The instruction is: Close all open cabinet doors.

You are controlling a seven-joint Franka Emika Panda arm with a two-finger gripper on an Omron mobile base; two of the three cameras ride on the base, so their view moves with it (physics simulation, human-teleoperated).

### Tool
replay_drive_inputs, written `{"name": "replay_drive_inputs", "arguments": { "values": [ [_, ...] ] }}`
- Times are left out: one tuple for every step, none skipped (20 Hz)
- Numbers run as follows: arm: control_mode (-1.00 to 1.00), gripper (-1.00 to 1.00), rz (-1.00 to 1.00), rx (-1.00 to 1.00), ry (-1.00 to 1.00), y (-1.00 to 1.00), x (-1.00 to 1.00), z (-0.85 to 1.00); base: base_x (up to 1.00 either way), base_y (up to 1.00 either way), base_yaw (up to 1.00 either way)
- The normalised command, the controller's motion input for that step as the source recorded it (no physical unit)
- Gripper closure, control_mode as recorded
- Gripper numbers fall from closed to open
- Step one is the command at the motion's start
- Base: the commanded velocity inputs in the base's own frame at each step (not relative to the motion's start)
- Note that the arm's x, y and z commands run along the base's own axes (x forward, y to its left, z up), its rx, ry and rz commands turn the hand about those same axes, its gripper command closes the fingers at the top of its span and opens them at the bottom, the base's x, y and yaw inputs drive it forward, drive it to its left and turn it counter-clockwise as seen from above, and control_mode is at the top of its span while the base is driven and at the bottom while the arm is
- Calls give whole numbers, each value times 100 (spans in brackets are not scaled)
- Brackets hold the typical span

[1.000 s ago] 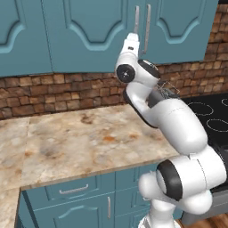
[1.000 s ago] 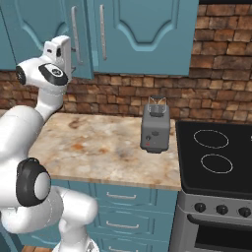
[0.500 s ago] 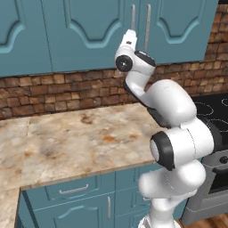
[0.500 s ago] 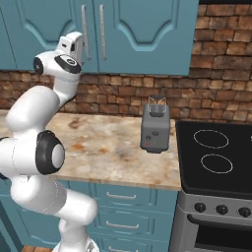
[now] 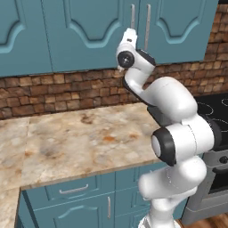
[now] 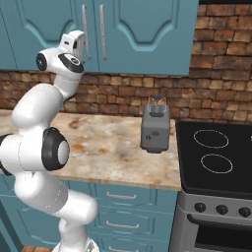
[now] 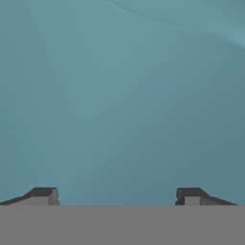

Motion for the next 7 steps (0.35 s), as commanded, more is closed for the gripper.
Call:
{"name": "replay_drive_inputs", "arguments": {
  "values": [
    [-100, -100, 2, 12, 0, -1, 70, 0, 0, 0, 0],
    [-100, -100, 1, 12, 0, 0, 66, 0, 0, 0, 0],
    [-100, -100, 1, 11, 0, 0, 63, 0, 0, 0, 0],
    [-100, -100, 1, 11, 0, 0, 61, 0, 0, 0, 0],
    [-100, -100, 1, 10, 0, 0, 58, 0, 0, 0, 0],
    [-100, -100, 1, 9, 0, 0, 57, 0, 0, 0, 0],
    [-100, -100, 1, 9, 0, 0, 56, 0, 0, 0, 0]
  ]
}}
